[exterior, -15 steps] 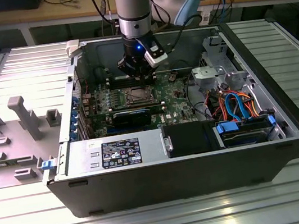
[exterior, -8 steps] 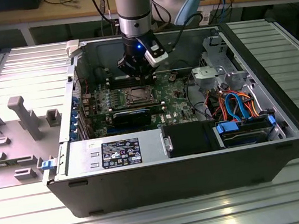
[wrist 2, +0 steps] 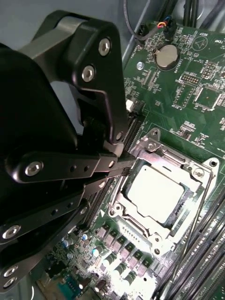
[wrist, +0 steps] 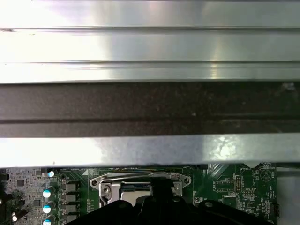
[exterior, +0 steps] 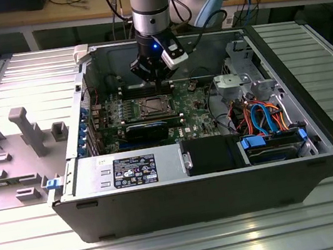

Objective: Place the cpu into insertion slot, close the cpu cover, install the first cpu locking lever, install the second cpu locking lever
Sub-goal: 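Install the second cpu locking lever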

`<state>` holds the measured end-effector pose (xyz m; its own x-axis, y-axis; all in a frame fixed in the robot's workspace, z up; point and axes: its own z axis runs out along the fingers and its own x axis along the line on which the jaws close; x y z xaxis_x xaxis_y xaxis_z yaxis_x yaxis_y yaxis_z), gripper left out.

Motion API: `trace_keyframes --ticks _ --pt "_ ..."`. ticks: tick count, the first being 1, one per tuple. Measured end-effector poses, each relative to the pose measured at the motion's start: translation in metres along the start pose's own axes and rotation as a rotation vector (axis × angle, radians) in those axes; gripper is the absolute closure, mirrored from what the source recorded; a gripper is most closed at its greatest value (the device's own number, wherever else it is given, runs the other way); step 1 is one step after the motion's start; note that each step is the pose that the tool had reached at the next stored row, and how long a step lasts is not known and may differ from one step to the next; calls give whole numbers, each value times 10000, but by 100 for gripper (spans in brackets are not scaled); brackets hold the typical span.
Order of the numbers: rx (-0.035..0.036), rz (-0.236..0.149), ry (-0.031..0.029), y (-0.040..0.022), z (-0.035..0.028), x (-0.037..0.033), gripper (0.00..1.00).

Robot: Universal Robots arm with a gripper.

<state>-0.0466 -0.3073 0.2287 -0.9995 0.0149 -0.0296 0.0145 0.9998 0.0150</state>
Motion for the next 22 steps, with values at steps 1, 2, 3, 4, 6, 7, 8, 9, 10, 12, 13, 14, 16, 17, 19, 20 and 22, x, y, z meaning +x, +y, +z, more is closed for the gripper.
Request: trace_keyframes --ticks 1,2,3,4,6,7,8,9,10,12,13,14,16,17,19,20,22 --pt "1 0 1 0 0 0 89" --pt "1 0 1 0 0 0 89" --pt "1 0 1 0 0 0 89" --pt "1 0 1 0 0 0 89" --pt "2 0 1 0 -1 0 89" --pt "1 0 1 0 0 0 89" --pt "1 0 1 0 0 0 89" --pt "1 0 2 -1 0 0 89" --pt "4 -1 3 -5 -1 0 89" --pt "2 0 2 -37 -1 0 89" --pt "2 -1 1 -54 -1 -1 89" --pt "4 0 2 -72 -1 -1 89" --pt "4 -1 2 -123 -2 -2 89" --pt "4 0 1 -136 -2 -2 89" --pt "13 0 0 -151 -2 -2 89" --pt "14 0 1 -152 -3 -2 89" --pt "25 1 1 -152 -30 -3 89"
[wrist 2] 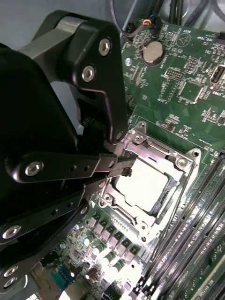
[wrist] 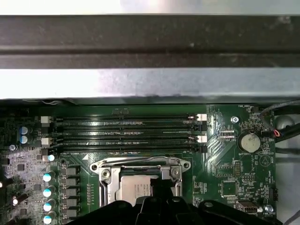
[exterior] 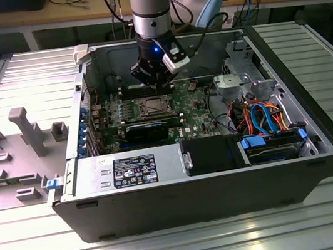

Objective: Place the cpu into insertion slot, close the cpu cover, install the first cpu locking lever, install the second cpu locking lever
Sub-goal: 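Install the second cpu locking lever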

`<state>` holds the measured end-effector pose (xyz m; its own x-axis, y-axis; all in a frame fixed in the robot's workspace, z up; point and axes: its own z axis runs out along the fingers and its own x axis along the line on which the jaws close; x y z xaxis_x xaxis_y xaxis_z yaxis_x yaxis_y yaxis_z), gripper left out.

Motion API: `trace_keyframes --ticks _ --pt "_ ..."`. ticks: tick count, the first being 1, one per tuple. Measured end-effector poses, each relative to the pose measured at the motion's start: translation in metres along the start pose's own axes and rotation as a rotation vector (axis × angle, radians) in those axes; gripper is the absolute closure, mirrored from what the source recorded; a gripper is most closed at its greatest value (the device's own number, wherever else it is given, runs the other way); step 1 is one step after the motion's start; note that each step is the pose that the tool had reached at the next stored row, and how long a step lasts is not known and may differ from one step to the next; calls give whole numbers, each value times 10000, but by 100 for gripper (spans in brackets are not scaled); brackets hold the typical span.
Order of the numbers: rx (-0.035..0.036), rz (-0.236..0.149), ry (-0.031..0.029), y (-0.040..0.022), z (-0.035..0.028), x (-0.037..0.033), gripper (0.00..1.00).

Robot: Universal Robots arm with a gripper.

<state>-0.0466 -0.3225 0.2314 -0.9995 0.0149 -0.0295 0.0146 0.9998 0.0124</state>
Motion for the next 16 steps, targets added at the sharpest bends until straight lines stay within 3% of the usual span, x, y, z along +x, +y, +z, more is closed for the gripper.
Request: trace_keyframes --ticks 8,16 --pt "25 1 -1 2 -172 -6 89" --pt "43 3 -1 -41 -172 -8 89"
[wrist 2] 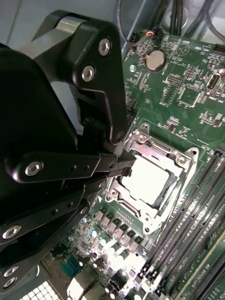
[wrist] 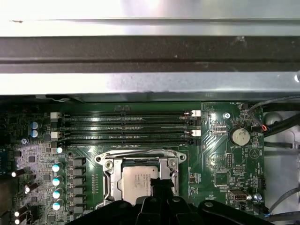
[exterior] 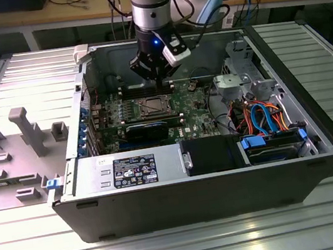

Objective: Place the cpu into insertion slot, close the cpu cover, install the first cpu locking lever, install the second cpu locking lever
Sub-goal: 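Install the second cpu locking lever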

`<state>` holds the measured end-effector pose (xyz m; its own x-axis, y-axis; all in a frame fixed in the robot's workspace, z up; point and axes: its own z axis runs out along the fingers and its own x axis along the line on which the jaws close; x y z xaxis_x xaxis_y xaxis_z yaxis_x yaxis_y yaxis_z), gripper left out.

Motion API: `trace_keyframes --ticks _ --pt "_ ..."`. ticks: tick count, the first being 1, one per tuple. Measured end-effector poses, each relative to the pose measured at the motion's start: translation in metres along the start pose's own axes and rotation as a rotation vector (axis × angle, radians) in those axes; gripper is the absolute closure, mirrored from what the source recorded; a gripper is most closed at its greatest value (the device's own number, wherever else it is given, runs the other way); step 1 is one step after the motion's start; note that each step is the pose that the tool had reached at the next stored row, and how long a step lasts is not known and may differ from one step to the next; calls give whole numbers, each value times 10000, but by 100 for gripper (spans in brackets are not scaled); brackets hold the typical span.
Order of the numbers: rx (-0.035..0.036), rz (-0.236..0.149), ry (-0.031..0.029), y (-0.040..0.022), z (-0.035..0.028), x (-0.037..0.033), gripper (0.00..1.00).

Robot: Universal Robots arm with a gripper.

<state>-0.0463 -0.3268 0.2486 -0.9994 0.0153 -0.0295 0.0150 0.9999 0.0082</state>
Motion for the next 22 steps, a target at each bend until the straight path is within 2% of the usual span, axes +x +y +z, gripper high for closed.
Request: trace_keyframes --ticks 9,17,22 --pt "1 -1 0 -123 3 -2 89" --pt "7 -3 1 -156 4 -3 89" --pt "21 -2 0 -208 7 -3 89"
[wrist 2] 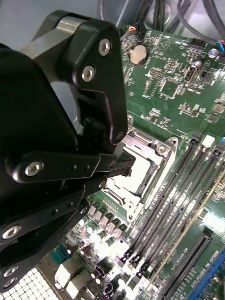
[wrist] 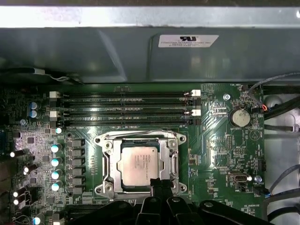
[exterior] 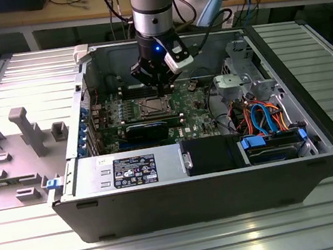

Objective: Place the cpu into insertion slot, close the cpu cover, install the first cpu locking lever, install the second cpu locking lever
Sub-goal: 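Install the second cpu locking lever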

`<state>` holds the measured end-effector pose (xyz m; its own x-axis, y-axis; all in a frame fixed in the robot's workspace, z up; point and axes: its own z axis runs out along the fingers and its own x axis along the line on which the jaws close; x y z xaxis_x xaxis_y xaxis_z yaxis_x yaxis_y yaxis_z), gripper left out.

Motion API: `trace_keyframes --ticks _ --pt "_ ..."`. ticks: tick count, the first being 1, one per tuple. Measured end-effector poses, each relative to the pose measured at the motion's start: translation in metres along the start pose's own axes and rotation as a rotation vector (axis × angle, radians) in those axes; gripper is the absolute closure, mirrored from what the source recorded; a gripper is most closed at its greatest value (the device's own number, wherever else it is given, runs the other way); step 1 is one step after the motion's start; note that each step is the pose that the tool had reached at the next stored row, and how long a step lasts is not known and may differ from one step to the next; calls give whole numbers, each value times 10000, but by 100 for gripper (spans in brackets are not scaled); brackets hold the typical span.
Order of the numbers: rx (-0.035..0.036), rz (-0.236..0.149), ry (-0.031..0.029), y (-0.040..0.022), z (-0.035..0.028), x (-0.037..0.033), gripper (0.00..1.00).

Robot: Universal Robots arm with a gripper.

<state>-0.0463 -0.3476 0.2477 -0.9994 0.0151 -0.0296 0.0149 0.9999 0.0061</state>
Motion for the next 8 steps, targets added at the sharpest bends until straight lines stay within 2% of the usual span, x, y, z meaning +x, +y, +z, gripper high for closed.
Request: trace_keyframes --ticks 8 --pt "7 0 0 -39 3 0 89"
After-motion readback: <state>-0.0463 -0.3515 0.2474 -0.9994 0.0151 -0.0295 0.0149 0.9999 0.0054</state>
